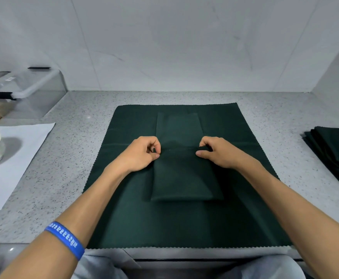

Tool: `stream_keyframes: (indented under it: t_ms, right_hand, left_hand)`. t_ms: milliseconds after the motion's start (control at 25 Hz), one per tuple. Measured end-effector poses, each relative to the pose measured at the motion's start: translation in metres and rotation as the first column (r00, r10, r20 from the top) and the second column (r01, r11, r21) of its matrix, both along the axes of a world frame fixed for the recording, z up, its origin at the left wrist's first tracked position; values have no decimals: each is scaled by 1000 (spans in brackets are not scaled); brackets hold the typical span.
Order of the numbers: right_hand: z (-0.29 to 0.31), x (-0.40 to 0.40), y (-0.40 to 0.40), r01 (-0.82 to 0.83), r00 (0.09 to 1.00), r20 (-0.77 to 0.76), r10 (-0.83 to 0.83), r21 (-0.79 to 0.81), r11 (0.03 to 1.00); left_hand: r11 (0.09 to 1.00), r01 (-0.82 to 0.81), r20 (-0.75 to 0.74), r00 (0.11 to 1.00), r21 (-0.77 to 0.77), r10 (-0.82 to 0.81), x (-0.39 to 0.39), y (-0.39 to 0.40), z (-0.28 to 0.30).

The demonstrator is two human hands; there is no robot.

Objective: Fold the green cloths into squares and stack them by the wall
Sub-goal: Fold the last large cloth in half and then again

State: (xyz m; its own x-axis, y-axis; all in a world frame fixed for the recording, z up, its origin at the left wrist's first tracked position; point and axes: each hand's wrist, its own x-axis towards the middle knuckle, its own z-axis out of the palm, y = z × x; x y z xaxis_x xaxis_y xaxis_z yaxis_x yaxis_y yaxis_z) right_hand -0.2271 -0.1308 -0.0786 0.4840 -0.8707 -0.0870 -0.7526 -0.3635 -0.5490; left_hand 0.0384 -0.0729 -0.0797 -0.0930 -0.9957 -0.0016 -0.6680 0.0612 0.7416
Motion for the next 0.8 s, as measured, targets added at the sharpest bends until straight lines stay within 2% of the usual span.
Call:
stream_keyframes:
  t_ms: [120,200,240,320,400,520,640,720,800]
  right_hand:
    - [-8,3,5,54,998,-15,-55,-81,995]
    - [-17,4,10,123,992,45,-118,-163,979]
    - [-20,4,14,164,984,94,-148,-200,966]
    - [-25,4,20,197,978,131,-163,-309,931]
    - [-32,5,25,164,986,96,-137,-400,901]
    - [-30,6,27,176,984,53,-169,-388,904]
    - [-16,12,41,209,954,-76,-291,-526,824]
    - [-8,22,60,61,973,-151,-174,-559,827]
    - [-15,26,76,-124,949,-315,-5,-388,913]
  left_hand:
    - [998,-57,48,997,-36,59,0,2,-6]
    - [991,-85,151,983,-106,100,-1,5,-9]
    - [984,-66,265,958,-168,110,-4,9,-9]
    - [943,52,547,824,-330,146,-17,19,-9]
    - [902,142,645,745,-407,174,-34,38,-12]
    - [969,109,662,747,-224,69,-52,67,-24]
    - [996,60,613,790,-58,-12,-53,80,-37]
    - [998,55,619,785,-39,-19,-52,78,-36]
    - [999,48,642,766,-8,-32,-47,74,-34]
